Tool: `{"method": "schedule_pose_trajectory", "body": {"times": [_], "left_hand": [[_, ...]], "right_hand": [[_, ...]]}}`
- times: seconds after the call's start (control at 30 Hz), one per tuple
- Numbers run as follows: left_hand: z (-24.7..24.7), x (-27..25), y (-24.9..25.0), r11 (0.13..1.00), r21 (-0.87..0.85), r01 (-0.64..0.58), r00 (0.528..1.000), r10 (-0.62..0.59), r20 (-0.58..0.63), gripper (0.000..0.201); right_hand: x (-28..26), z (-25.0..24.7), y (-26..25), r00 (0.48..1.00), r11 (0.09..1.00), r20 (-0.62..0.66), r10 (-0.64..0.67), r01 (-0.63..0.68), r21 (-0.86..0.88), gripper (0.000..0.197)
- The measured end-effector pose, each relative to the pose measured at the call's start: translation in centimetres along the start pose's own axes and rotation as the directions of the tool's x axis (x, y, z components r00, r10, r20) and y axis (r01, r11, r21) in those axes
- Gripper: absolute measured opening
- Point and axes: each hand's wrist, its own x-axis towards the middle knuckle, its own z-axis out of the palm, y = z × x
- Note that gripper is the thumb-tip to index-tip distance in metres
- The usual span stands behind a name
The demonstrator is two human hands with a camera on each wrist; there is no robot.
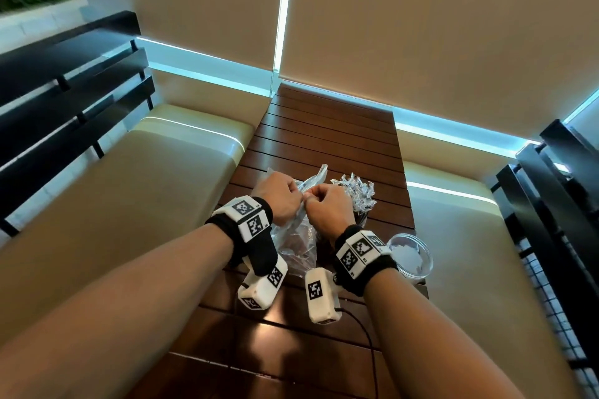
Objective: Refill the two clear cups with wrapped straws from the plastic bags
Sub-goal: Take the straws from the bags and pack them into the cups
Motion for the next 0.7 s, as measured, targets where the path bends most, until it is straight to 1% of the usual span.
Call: {"method": "schedule_pose_trajectory", "body": {"times": [0.1, 0.17, 0.23, 0.3, 0.37, 0.43, 0.5, 0.53, 0.57, 0.63, 0.67, 0.7], "left_hand": [[0.4, 0.1, -0.2, 0.995, -0.065, 0.077, 0.996, -0.080, -0.033, 0.020], [0.3, 0.0, -0.1, 0.989, -0.093, 0.111, 0.993, -0.115, -0.038, 0.027], [0.3, 0.0, 0.0, 0.997, 0.013, 0.077, 0.997, -0.076, -0.021, 0.031], [0.3, -0.2, 0.4, 0.988, 0.153, 0.036, 0.999, -0.034, -0.017, 0.024], [0.1, 0.1, 0.2, 0.966, 0.255, 0.026, 1.000, -0.022, -0.021, 0.022], [-1.0, 0.6, -0.4, 0.931, 0.360, 0.055, 0.998, -0.036, -0.060, 0.021], [-2.2, 1.3, -1.1, 0.905, 0.419, 0.071, 0.994, -0.028, -0.109, 0.023], [-2.5, 1.4, -1.3, 0.901, 0.427, 0.078, 0.991, -0.025, -0.130, 0.025], [-2.6, 1.4, -1.2, 0.909, 0.411, 0.069, 0.990, -0.013, -0.137, 0.025], [-1.6, 0.8, -0.7, 0.935, 0.352, 0.039, 0.990, 0.012, -0.141, 0.019], [-0.9, 0.5, -0.5, 0.933, 0.359, 0.010, 0.990, 0.041, -0.133, 0.014], [-0.3, 0.1, -0.4, 0.922, 0.385, -0.045, 0.990, 0.093, -0.109, 0.011]], "right_hand": [[-0.5, 0.0, -0.5, 1.000, 0.997, 0.006, -0.019, 0.020, -0.080, 0.018], [-0.6, 0.0, -0.6, 1.000, 0.992, -0.011, -0.028, 0.027, -0.122, 0.026], [-0.8, 0.0, -0.7, 0.999, 0.985, -0.030, -0.037, 0.032, -0.171, 0.037], [-1.0, 0.2, -0.9, 0.999, 0.976, -0.033, -0.044, 0.036, -0.214, 0.041], [-1.0, 0.3, -0.8, 0.999, 0.972, -0.030, -0.030, 0.022, -0.234, 0.039], [-0.9, 0.1, -0.3, 0.997, 0.969, -0.070, 0.011, -0.028, -0.247, 0.036], [-1.0, -0.4, 0.3, 0.989, 0.968, -0.134, 0.060, -0.090, -0.233, 0.035], [-1.1, -0.6, 0.6, 0.987, 0.969, -0.141, 0.082, -0.112, -0.219, 0.035], [-1.2, -0.5, 0.5, 0.987, 0.971, -0.118, 0.105, -0.128, -0.204, 0.033], [-1.3, 0.1, 0.1, 0.988, 0.970, -0.023, 0.151, -0.152, -0.191, 0.033], [-1.3, 0.6, -0.1, 0.987, 0.970, 0.018, 0.160, -0.154, -0.187, 0.036], [-1.3, 1.0, -0.3, 0.985, 0.973, 0.042, 0.167, -0.158, -0.169, 0.032]]}}
